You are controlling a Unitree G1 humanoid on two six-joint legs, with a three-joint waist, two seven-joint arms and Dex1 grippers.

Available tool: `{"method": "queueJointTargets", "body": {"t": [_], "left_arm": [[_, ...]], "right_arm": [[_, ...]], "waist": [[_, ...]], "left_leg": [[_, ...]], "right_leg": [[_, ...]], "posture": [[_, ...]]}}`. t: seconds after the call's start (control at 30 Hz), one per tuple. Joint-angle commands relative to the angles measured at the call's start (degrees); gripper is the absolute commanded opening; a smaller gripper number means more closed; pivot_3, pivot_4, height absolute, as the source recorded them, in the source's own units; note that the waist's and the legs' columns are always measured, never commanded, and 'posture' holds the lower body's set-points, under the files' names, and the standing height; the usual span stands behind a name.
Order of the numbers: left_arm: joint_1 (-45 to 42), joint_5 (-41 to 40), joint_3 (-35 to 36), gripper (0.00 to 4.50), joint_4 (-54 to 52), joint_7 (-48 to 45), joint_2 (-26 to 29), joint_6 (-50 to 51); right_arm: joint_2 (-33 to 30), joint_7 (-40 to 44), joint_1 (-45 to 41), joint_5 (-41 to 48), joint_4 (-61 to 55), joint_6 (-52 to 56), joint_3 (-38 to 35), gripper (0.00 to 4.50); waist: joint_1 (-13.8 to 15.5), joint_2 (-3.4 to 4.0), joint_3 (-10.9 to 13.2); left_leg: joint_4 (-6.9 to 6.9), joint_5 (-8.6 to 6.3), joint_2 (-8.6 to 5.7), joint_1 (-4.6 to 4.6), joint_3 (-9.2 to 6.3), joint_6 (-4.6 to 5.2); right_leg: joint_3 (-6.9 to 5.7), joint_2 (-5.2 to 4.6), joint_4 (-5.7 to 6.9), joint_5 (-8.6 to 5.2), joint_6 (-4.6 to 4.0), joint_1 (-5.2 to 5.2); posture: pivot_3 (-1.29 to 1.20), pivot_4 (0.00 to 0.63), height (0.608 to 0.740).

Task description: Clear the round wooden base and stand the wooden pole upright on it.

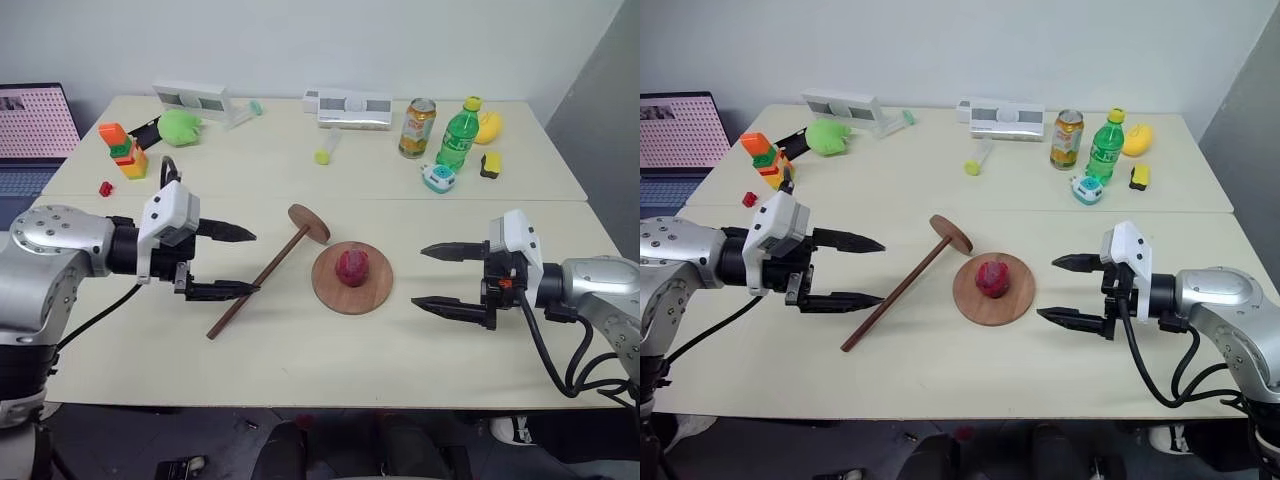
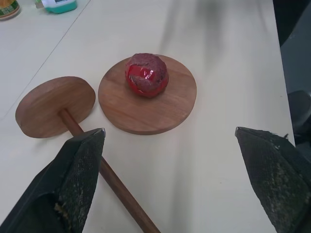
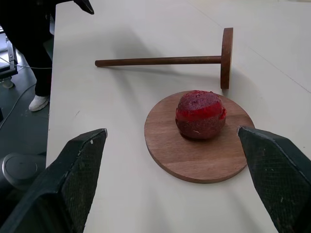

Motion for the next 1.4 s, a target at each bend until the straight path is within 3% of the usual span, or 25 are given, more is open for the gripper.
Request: {"method": "queueJointTargets", "body": {"t": [0.03, 0.7, 1.03, 1.13, 1.23, 1.4], "left_arm": [[-1.8, 0.0, 0.4, 4.5, 0.1, 0.2, 0.0, -0.2], [-1.4, 4.1, -2.2, 4.5, -1.6, 3.2, -0.5, 0.9], [-4.2, 2.5, -3.1, 4.5, -0.8, 1.9, -1.8, 3.2], [-3.9, 0.3, -2.4, 4.5, -2.1, -1.1, -3.2, -0.1], [-3.0, 2.3, -3.9, 4.5, -2.0, -3.4, -3.1, -4.2], [-3.9, 4.4, -5.4, 4.5, -0.6, -3.7, -3.6, -6.5]], "right_arm": [[-0.2, -0.1, -0.3, 0.7, -1.6, -0.5, -1.5, 4.49], [-1.1, 0.7, -2.0, 2.4, -1.9, 0.8, -2.5, 4.49], [0.3, -3.7, -2.2, 0.9, -3.5, 1.4, -1.4, 4.49], [4.1, -7.0, -6.3, -1.6, -1.5, 1.2, 2.6, 4.49], [9.0, -8.9, -10.1, -10.2, 3.2, -3.4, 11.2, 4.49], [17.2, -11.3, -16.2, -18.4, 13.9, -7.5, 18.4, 4.49]], "waist": [[0.0, 0.0, 0.0], [0.0, 0.0, 0.0], [0.0, -0.01, 0.0], [-0.1, 0.0, 0.0], [-0.5, -0.05, 0.0], [-0.5, -0.04, 0.0]], "left_leg": [[0.0, 0.0, 0.0, 0.0, 0.0, 0.0], [-0.01, 0.0, 0.0, 0.01, 0.05, 0.0], [0.0, 0.0, 0.0, 0.01, 0.05, 0.0], [0.0, 0.0, 0.03, 0.02, 0.05, 0.0], [-0.01, 0.01, 0.07, 0.07, 0.09, -0.01], [-0.02, 0.01, 0.03, 0.05, 0.13, -0.02]], "right_leg": [[0.0, 0.0, 0.0, 0.0, 0.0, 0.0], [0.06, 0.0, 0.0, 0.0, 0.0, -0.01], [0.04, 0.0, 0.0, 0.0, 0.0, -0.01], [0.05, 0.01, 0.03, 0.0, 0.0, -0.02], [0.08, 0.05, 0.06, 0.0, 0.0, -0.02], [0.12, 0.03, 0.07, 0.0, 0.0, -0.09]], "posture": [[0.0, 0.15, 0.74], [0.0, 0.15, 0.74], [0.0, 0.15, 0.74], [0.0, 0.15, 0.74], [0.0, 0.15, 0.74], [0.0, 0.15, 0.74]]}}
